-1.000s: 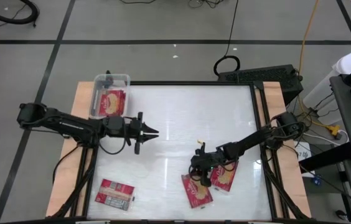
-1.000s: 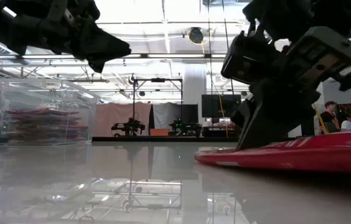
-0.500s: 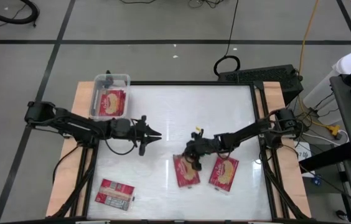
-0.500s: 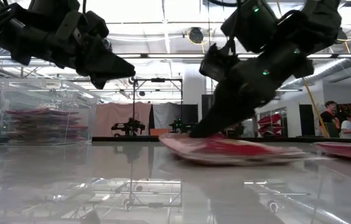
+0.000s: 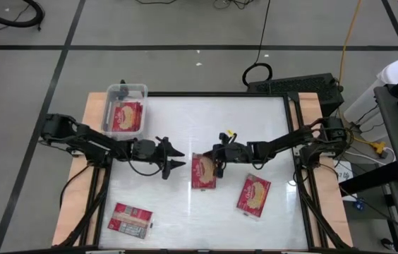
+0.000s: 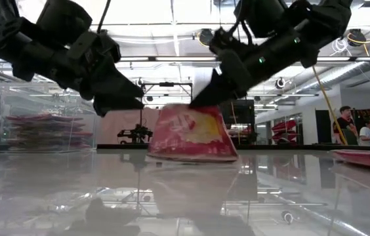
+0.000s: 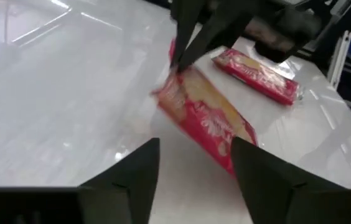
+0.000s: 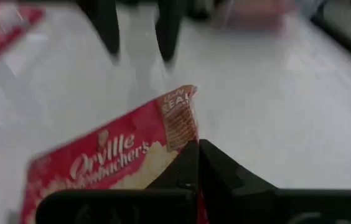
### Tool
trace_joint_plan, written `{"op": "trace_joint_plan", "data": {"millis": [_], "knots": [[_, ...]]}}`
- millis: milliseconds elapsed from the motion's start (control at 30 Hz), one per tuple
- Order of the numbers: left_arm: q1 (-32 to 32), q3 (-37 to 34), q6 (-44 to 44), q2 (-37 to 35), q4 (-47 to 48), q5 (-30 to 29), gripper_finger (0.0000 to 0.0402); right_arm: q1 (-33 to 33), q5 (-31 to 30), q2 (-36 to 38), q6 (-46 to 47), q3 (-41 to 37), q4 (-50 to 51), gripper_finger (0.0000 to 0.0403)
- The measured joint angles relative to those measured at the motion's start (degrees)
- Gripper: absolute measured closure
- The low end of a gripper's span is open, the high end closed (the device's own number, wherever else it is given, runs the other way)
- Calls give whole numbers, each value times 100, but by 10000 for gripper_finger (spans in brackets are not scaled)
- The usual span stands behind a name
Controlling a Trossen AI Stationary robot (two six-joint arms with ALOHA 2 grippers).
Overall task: Sort popcorn bags into baskets
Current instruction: Stack the red popcorn pack into the bin
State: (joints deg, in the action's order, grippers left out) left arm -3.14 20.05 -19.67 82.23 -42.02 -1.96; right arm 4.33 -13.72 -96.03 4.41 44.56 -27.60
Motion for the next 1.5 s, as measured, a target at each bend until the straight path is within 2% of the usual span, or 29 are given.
{"op": "trace_joint_plan", "data": {"millis": [267,467,633,900,1000,1100,1300,1500], "knots": [[-5,4,-355,784,-1027,40,138,-26,-171,161,-408,0,-639,403],[-15,104,-322,1264,-1449,40,127,-25,-291,164,-609,0,-1100,403],[40,335,-253,1495,-1546,42,175,-25,-296,164,-956,0,-1541,403],[78,474,167,1404,-1567,40,331,-32,-284,166,-950,6,-1465,403],[119,474,225,1403,-1517,38,378,-12,-275,184,-686,7,-1385,403],[125,474,241,1401,-1517,38,383,-11,-273,225,-410,6,-1334,401],[125,453,392,1191,-1537,53,357,87,-284,773,-115,-362,-1235,366],[167,387,787,796,-1411,240,385,147,-299,1652,325,-1147,-1254,309]]}}
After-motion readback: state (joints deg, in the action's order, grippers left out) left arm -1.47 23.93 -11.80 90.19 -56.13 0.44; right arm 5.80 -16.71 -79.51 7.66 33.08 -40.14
